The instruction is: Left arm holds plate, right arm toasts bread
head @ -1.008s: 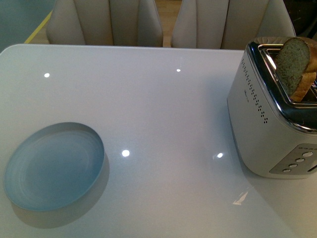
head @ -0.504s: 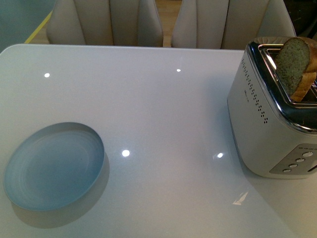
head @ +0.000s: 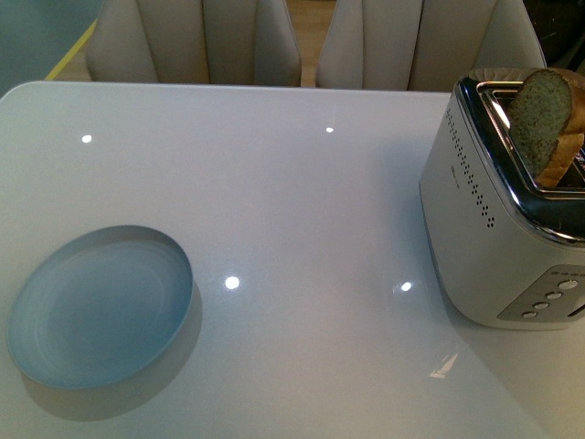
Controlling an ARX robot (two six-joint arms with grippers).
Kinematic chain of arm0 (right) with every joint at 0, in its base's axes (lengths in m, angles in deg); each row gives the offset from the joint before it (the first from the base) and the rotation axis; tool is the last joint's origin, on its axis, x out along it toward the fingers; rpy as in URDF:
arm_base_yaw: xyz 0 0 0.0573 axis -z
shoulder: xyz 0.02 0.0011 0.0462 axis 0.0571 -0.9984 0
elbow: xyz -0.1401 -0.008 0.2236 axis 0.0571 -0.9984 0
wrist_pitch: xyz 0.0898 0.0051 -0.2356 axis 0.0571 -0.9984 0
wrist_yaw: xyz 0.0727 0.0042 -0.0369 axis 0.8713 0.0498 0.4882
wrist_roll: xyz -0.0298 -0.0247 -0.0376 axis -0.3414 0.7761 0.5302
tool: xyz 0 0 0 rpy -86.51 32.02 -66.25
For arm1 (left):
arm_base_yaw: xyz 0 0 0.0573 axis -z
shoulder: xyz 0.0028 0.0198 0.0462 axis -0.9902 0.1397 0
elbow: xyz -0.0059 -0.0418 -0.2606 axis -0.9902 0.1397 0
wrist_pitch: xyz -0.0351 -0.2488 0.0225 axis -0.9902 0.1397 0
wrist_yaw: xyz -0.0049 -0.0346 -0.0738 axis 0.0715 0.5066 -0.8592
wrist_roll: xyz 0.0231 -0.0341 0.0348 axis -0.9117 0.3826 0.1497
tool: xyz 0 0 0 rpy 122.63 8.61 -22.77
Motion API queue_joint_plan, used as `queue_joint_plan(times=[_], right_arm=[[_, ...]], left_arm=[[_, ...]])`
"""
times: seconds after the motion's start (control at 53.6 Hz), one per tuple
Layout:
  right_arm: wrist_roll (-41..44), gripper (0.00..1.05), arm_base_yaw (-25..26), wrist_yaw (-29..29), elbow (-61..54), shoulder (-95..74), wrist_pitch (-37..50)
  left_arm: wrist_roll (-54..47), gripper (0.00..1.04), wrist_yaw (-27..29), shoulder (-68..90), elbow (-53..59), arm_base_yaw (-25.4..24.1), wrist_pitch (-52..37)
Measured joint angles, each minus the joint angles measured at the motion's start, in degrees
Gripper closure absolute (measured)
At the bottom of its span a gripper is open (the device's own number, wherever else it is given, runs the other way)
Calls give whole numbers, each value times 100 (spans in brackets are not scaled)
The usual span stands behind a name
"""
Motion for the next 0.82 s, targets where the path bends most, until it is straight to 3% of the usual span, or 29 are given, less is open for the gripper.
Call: queue_joint_plan(times=[0.205, 0.821], right_arm=[[-2, 9, 0, 0, 0, 0, 0], [0, 9, 0, 0, 0, 0, 0]], left_arm=[[-2, 7, 0, 0, 0, 0, 0], [-11, 7, -2, 0, 0, 0, 0]])
